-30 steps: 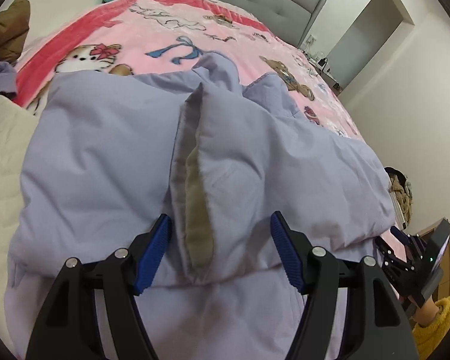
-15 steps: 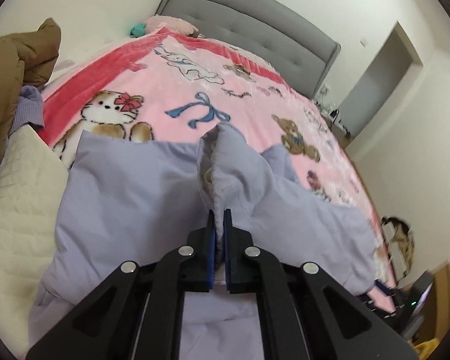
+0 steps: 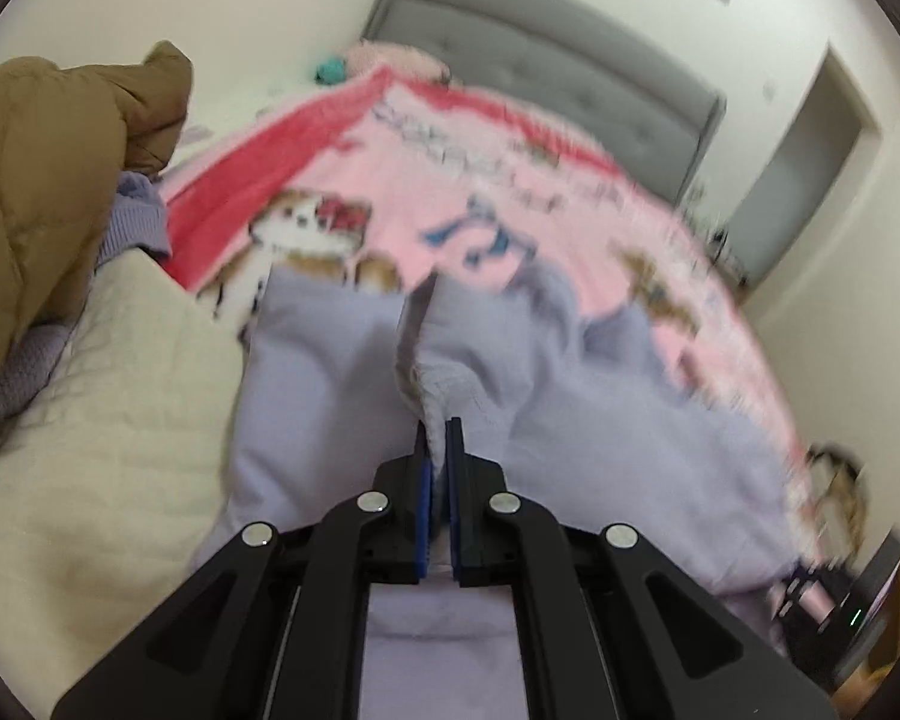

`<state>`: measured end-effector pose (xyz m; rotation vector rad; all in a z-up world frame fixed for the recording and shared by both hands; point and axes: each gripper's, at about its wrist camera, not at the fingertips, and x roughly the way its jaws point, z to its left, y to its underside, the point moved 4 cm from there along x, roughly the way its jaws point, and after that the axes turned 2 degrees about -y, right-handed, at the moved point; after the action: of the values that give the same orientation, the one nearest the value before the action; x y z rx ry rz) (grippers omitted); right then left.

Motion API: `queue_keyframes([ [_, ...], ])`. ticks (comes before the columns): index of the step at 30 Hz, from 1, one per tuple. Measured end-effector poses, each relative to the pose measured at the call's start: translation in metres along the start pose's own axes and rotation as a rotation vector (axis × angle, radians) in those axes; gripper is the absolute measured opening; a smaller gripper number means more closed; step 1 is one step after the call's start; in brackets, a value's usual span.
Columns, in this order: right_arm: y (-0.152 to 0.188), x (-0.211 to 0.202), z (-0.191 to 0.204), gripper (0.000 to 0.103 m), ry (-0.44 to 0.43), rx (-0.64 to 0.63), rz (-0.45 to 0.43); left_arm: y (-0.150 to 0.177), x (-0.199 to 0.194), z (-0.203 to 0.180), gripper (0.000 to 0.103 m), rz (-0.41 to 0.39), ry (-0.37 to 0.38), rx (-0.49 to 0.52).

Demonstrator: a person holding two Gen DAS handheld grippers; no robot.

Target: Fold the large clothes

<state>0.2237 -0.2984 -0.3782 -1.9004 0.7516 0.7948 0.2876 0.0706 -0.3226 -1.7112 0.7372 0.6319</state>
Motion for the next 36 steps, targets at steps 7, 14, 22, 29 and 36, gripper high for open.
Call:
queue_keyframes([
  [7, 0.011, 0.034, 0.015, 0.01, 0.051, -0.072, 0.135, 0.023, 0.033, 0.006, 0.005, 0.103, -0.053, 0.038],
  [14, 0.009, 0.02, 0.004, 0.024, -0.015, 0.027, 0.126, 0.027, 0.031, -0.002, 0.011, 0.085, -0.081, 0.127],
  [22, -0.008, -0.063, -0.039, 0.049, -0.203, 0.287, -0.13, 0.037, -0.026, 0.001, 0.03, -0.011, -0.108, 0.203],
  [29, -0.072, -0.019, -0.063, 0.035, -0.277, 0.386, -0.183, 0.016, 0.017, -0.063, 0.047, 0.114, 0.083, 0.323],
  [36, -0.075, 0.047, -0.046, 0.032, -0.337, 0.396, -0.038, 0.015, 0.06, -0.05, 0.048, 0.195, 0.074, 0.241],
])
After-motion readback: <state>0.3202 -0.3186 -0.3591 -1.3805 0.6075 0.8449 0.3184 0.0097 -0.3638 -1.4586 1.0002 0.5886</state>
